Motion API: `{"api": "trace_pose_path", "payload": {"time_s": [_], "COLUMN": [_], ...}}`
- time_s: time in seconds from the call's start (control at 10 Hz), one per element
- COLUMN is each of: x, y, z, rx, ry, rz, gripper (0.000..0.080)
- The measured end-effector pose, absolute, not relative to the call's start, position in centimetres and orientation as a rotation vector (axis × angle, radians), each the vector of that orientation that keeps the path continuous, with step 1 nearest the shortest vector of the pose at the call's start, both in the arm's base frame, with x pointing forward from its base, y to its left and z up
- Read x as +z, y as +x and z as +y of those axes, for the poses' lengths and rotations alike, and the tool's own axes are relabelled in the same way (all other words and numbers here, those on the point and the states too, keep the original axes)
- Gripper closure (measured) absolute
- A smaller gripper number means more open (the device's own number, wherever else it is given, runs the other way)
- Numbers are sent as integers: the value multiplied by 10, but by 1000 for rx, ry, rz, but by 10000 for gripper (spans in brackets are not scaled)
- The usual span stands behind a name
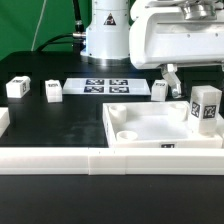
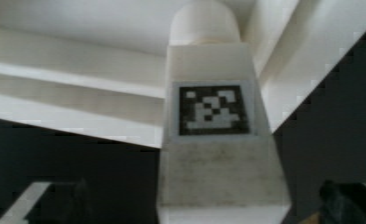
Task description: Assemble one leg
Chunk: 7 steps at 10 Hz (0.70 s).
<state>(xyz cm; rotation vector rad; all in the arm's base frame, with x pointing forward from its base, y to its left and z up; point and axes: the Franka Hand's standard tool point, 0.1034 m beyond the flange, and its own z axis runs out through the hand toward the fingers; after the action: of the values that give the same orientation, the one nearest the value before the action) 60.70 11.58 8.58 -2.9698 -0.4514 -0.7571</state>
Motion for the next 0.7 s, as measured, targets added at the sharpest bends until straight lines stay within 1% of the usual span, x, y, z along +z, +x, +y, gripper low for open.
{"api": "trace_pose_path", "payload": {"time_s": [0.2,0.3,0.4,0.6,0.7], "x": [83,76,82,80,80], "y": [606,607,616,613,612], "z": [115,115,116,115,115], "rx": [-723,-553,-464,-163,31], "ry": [-2977,-3001,-3009,-3020,-3011], "rz": [-452,-458,-463,-486,-506], "gripper": [151,151,151,151,151]}}
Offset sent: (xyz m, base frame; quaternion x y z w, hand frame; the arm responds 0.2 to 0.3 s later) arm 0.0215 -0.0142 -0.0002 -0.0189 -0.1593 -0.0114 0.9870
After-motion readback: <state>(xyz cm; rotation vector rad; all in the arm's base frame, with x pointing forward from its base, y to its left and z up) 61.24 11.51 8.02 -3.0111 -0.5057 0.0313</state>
